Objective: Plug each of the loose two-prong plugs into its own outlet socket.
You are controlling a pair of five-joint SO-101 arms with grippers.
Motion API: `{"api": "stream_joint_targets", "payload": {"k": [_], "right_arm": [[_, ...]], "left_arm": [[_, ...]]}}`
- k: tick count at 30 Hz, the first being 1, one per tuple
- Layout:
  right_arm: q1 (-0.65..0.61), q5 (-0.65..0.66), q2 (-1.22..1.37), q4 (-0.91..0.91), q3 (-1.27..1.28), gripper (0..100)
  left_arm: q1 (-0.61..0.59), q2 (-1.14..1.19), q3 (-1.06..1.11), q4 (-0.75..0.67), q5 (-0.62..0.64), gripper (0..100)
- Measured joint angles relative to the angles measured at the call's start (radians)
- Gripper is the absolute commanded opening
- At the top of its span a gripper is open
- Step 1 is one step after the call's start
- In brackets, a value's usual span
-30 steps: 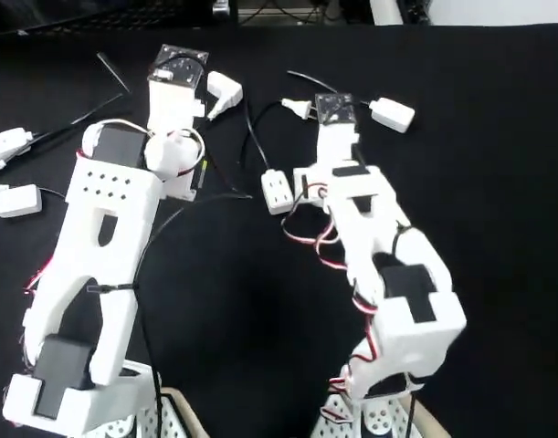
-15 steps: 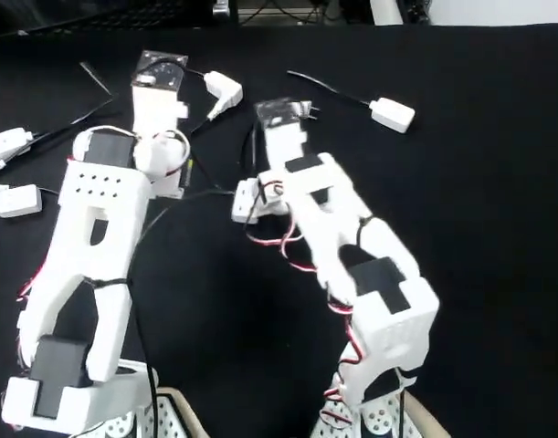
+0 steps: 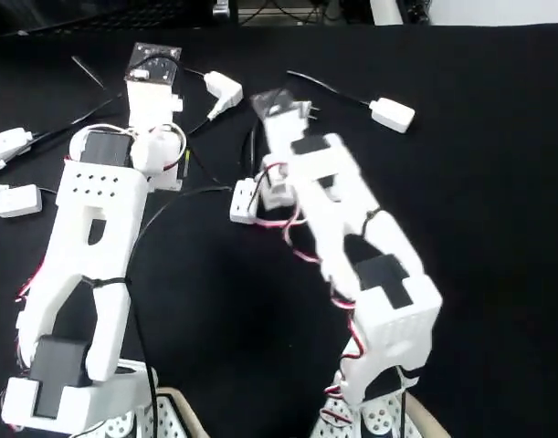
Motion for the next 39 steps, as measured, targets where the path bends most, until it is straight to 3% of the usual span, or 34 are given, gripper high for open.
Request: {"api": "stream_joint_targets", "payload": {"k": [9, 16, 28, 39], "right_arm": [[0.206, -0.068, 0.0, -0.192, 0.152, 15.5], [0.224, -0.138, 0.0, -0.216, 0.163, 15.5], [0.224, -0.207, 0.0, -0.216, 0.163, 15.3], [0.224, -0.207, 0.0, -0.216, 0.163, 15.2]], "left_arm": [[0.178, 0.014, 0.101, -0.144, 0.074, 3], [0.249, 0.144, 0.138, -0.256, 0.084, 3], [0.216, 0.163, 0.141, -0.295, 0.674, 3], [0.17, 0.12, 0.198, -0.247, 0.79, 3]]}}
